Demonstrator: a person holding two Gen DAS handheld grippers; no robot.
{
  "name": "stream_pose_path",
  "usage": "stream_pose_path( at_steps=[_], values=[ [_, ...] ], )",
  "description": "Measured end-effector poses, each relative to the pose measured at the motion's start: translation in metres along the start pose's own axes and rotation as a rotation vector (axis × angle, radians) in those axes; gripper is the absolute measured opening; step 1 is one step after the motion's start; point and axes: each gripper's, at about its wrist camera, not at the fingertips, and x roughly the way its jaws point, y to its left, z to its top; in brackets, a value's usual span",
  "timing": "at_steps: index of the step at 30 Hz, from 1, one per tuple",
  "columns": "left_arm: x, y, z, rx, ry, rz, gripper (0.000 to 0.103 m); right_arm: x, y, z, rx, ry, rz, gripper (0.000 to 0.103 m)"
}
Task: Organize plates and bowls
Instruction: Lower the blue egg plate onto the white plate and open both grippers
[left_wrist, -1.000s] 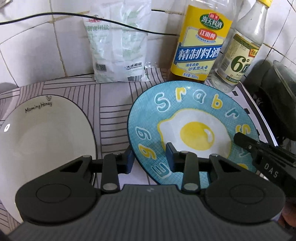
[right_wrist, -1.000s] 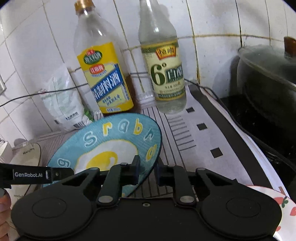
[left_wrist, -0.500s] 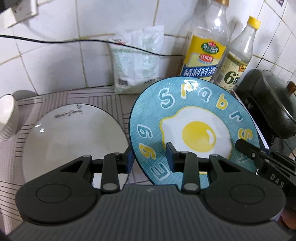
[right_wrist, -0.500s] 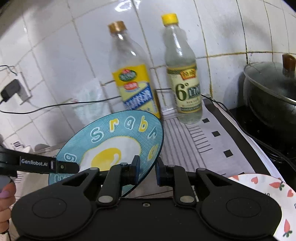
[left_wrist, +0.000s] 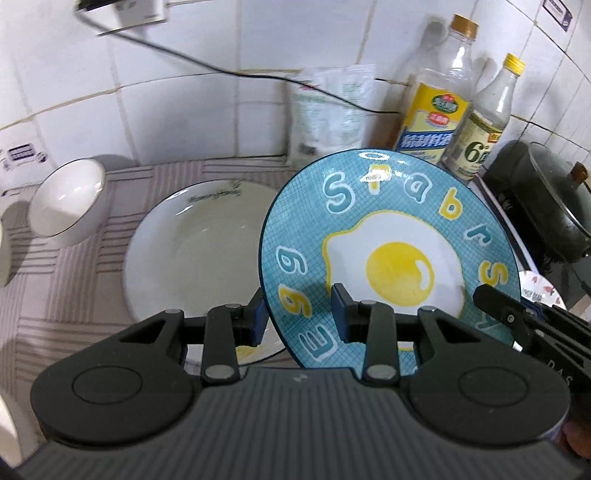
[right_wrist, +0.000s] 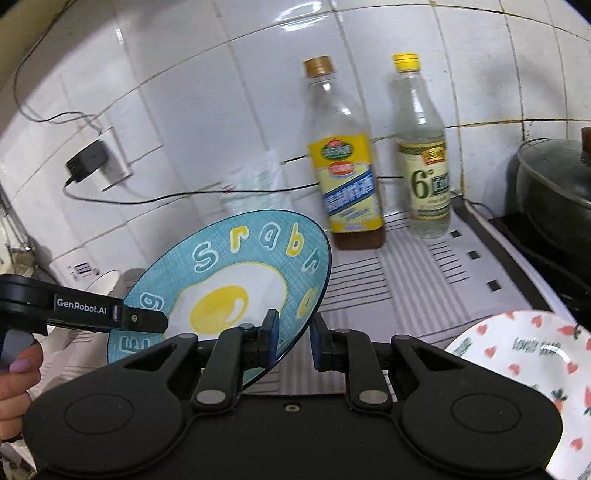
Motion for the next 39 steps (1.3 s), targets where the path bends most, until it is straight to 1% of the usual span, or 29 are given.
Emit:
stream_pose_path(
  at_steps=[3, 6, 9, 11, 15, 20, 24, 26, 28, 30, 34, 37, 39],
  values=[
    [-0.007, 0.012, -0.009, -0.003, 0.003, 0.026, 0.034, 0.0, 0.012, -0.006, -0.001, 0.011, 0.026, 0.022],
    [-0.008, 0.028, -0.016, -0.005, 0.027, 0.028, 0.034, 0.002, 0.023, -0.012, -0.004, 0.029, 0.047, 0.022],
    [-0.008, 0.043, -0.025, -0.005, 0.042, 0.058, 0.034, 0.007, 0.031, -0.022, 0.045, 0.034, 0.076, 0.022],
    [-0.008, 0.051, -0.028, -0.004, 0.042, 0.075, 0.034, 0.013, 0.04, -0.03, 0.047, 0.05, 0.084, 0.022],
    [-0.005, 0.071, -0.032, -0.038, 0.061, 0.097, 0.034, 0.025, 0.054, -0.04, 0.056, 0.073, 0.112, 0.022],
    [0.006, 0.096, -0.034, -0.13, 0.092, 0.095, 0.034, 0.041, 0.073, -0.043, 0.013, 0.1, 0.122, 0.022],
    [0.017, 0.101, -0.029, -0.128, 0.107, 0.106, 0.034, 0.059, 0.077, -0.039, -0.042, 0.122, 0.139, 0.022],
    [0.022, 0.103, -0.027, -0.144, 0.128, 0.112, 0.034, 0.068, 0.075, -0.037, -0.044, 0.137, 0.149, 0.022],
    [0.027, 0.106, -0.024, -0.164, 0.14, 0.111, 0.034, 0.075, 0.078, -0.036, -0.072, 0.149, 0.133, 0.022],
    [0.029, 0.106, -0.021, -0.159, 0.141, 0.116, 0.034, 0.079, 0.082, -0.037, -0.09, 0.157, 0.117, 0.022],
    [0.034, 0.108, -0.013, -0.168, 0.166, 0.124, 0.034, 0.083, 0.088, -0.034, -0.132, 0.158, 0.096, 0.022],
    [0.038, 0.109, -0.008, -0.175, 0.187, 0.128, 0.034, 0.088, 0.09, -0.029, -0.125, 0.171, 0.093, 0.022],
    [0.042, 0.109, -0.004, -0.185, 0.205, 0.134, 0.034, 0.09, 0.093, -0.027, -0.142, 0.174, 0.073, 0.023]
  ],
)
